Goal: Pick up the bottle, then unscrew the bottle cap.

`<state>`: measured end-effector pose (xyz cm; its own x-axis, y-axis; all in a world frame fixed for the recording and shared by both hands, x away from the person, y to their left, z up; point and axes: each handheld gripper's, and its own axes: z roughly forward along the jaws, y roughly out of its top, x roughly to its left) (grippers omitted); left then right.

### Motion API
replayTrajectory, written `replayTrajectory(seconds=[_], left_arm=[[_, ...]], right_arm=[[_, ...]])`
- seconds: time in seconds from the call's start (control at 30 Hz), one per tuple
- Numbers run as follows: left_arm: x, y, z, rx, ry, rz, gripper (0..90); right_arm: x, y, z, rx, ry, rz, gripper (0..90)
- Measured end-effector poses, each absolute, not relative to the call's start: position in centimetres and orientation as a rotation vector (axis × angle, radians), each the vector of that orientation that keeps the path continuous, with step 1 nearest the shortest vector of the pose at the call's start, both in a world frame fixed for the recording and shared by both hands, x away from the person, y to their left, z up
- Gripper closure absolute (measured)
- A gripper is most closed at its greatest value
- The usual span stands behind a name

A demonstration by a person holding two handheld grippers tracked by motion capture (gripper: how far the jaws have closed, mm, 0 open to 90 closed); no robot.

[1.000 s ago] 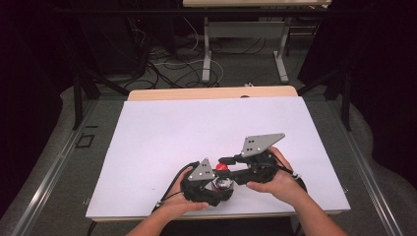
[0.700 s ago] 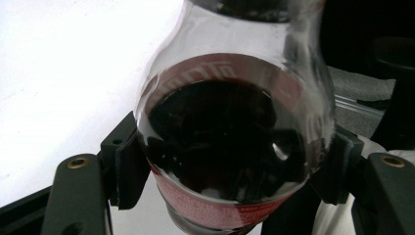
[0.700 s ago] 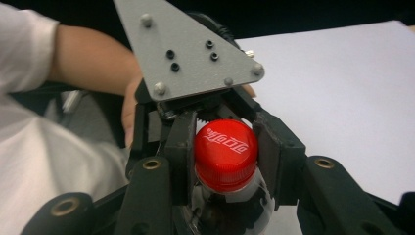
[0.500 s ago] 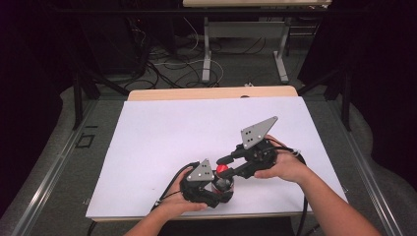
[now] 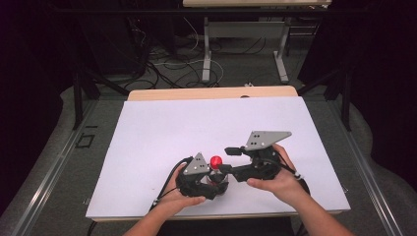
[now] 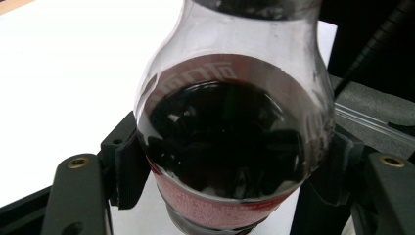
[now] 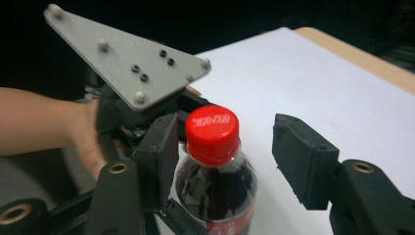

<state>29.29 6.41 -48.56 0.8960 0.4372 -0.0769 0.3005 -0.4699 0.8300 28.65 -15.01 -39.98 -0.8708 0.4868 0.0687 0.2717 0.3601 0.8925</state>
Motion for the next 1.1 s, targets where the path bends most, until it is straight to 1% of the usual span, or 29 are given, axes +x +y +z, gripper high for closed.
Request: replayTrajectory(seconds=[0.17,0.2,0.23,0.3,0.4,0.47,0.73,0.77,1.0,1.1], left_arm=[[29.3,6.4,-48.7,2.098,0.548,0.188,29.5],[29.2,6.4,-48.7,2.098,0.562,0.176,29.5],[29.2,6.4,-48.7,2.101,0.559,0.187,29.5],[29.2,6.4,-48.8,2.102,0.561,0.198,29.6],[29.2,6.2,-48.9,2.099,0.569,0.212,29.6],[29.2,6.2,-49.0,2.105,0.566,0.208,29.5],[28.9,5.8,-49.2,2.117,0.562,0.201,29.6],[28.9,5.8,-49.2,2.117,0.563,0.197,29.6],[28.9,5.9,-49.1,2.125,0.560,0.181,29.6],[28.9,5.9,-49.1,2.123,0.540,0.178,29.7]], right_arm=[[27.6,-14.5,-40.4,0.747,2.334,1.470,41.9],[27.0,-14.1,-40.6,0.773,2.303,1.440,45.7],[27.0,-14.1,-40.6,0.773,2.303,1.440,45.7],[26.4,-13.7,-40.8,0.836,2.272,1.464,48.8],[26.2,-13.4,-41.0,0.847,2.251,1.456,49.8],[26.3,-12.9,-41.3,0.844,2.257,1.452,52.6],[26.6,-12.3,-41.7,0.862,2.233,1.429,58.2],[26.6,-12.1,-41.8,0.865,2.241,1.419,60.5],[27.0,-12.4,-41.8,0.788,2.282,1.428,61.2],[27.6,-12.9,-41.6,0.692,2.354,1.443,61.3]])
